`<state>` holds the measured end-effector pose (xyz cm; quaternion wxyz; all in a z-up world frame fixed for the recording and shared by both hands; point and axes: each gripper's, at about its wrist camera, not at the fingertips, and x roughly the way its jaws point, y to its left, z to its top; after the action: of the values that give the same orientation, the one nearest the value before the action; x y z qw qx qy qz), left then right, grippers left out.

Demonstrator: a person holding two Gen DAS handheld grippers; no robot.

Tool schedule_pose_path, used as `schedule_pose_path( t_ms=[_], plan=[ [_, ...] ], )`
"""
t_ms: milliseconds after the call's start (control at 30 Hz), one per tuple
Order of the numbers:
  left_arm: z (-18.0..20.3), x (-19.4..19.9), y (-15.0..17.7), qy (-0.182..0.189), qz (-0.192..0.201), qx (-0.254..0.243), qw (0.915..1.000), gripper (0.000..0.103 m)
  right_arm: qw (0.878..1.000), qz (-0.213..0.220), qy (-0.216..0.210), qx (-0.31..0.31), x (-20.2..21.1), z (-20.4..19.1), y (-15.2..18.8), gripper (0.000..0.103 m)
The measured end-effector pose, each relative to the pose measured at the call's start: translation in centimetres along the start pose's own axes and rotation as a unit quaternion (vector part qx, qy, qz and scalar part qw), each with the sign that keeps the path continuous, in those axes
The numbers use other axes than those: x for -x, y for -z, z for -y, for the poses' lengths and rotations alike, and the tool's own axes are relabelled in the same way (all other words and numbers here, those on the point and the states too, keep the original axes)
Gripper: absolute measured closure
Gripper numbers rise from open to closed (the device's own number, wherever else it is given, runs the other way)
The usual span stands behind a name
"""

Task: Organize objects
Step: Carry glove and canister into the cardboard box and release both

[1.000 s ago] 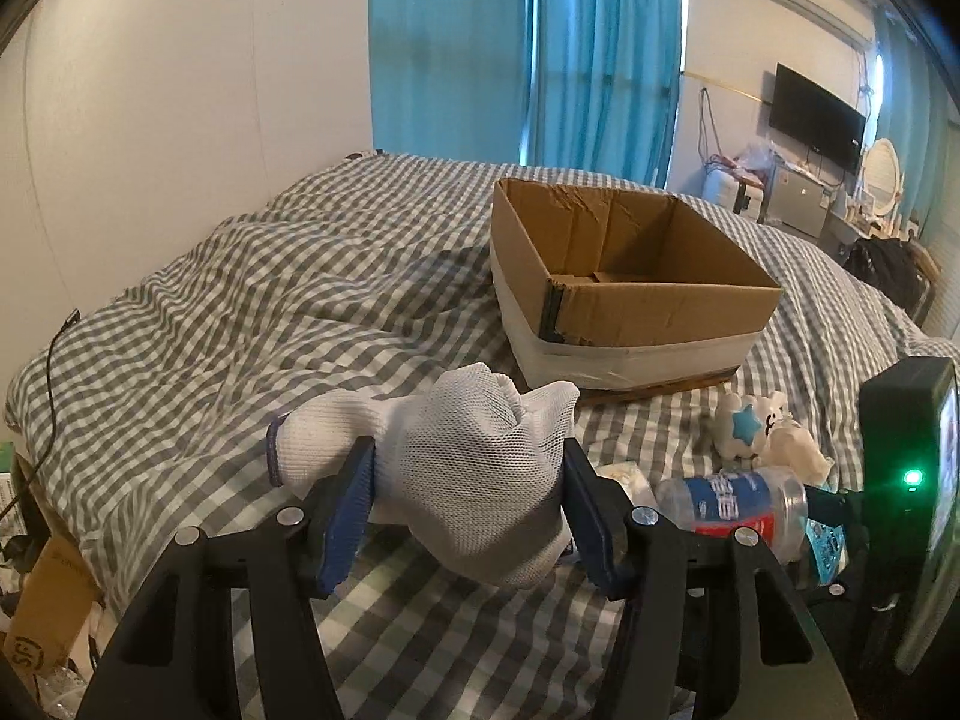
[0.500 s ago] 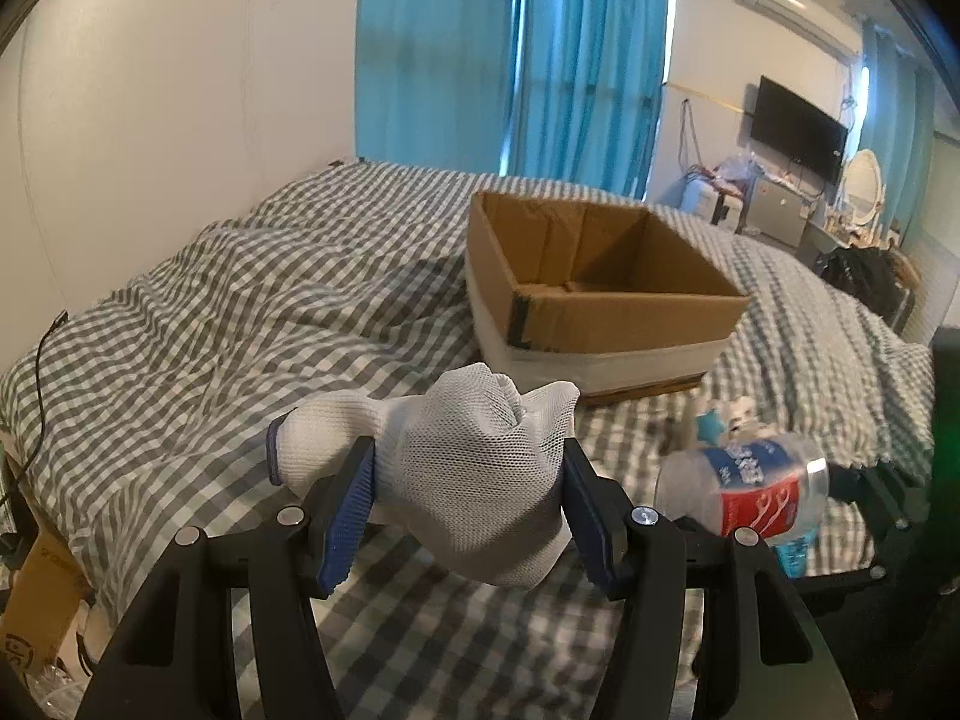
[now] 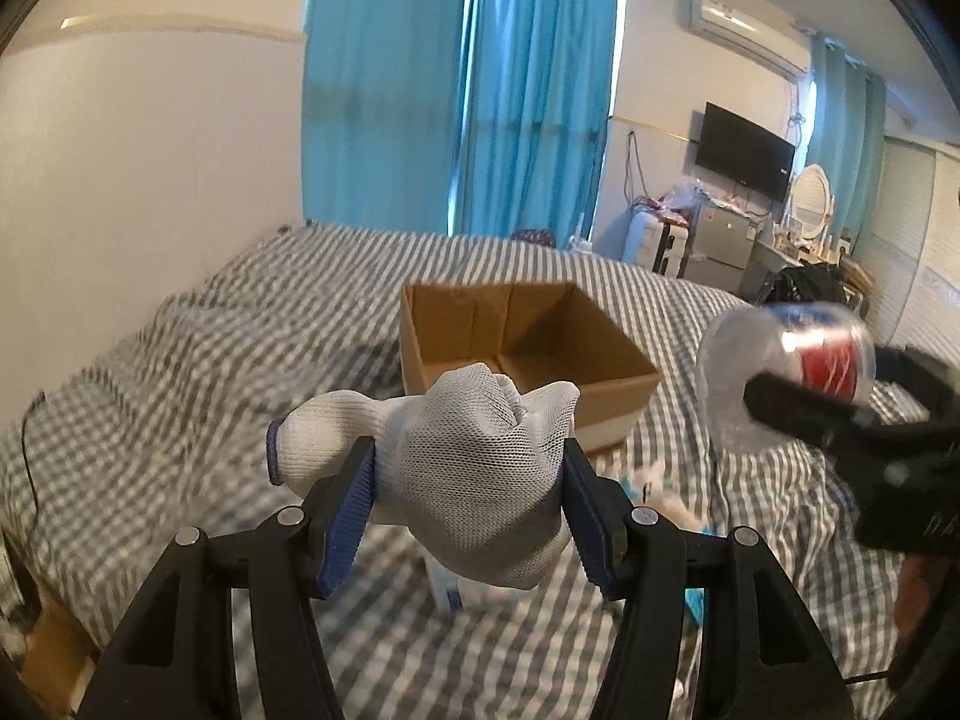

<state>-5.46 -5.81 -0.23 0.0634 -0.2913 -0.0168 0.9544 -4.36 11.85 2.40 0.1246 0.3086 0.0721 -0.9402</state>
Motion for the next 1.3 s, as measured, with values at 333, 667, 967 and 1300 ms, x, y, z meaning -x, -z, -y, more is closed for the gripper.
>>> schedule_pose_path(
  t_ms=[333, 667, 967, 1300],
  plan=[
    [0.2, -4.9, -7.4, 0.005, 0.007, -0.016, 0.9998, 0.042, 0.999, 0.038, -0.022, 0.004, -0.6, 2.4, -8.3, 0.005],
    [0.7, -15.4, -10.6, 0.001, -0.034, -0.045, 0.9984, 0.042, 0.999, 0.013, -0.044, 0.005, -9.9, 5.1, -13.9, 0.005],
    [2.5, -21.9, -8.3, 0.025, -0.082, -0.05, 0.9951, 0.042, 0.998, -0.029, -0.062, -0.017, -20.0, 6.5, -14.3, 0.005],
    [2.2, -23.7, -7.0, 0.025, -0.099, -0.037, 0.9941, 0.042, 0.996, -0.06, -0.053, -0.031, -25.4, 6.7, -12.5, 0.005]
  ],
)
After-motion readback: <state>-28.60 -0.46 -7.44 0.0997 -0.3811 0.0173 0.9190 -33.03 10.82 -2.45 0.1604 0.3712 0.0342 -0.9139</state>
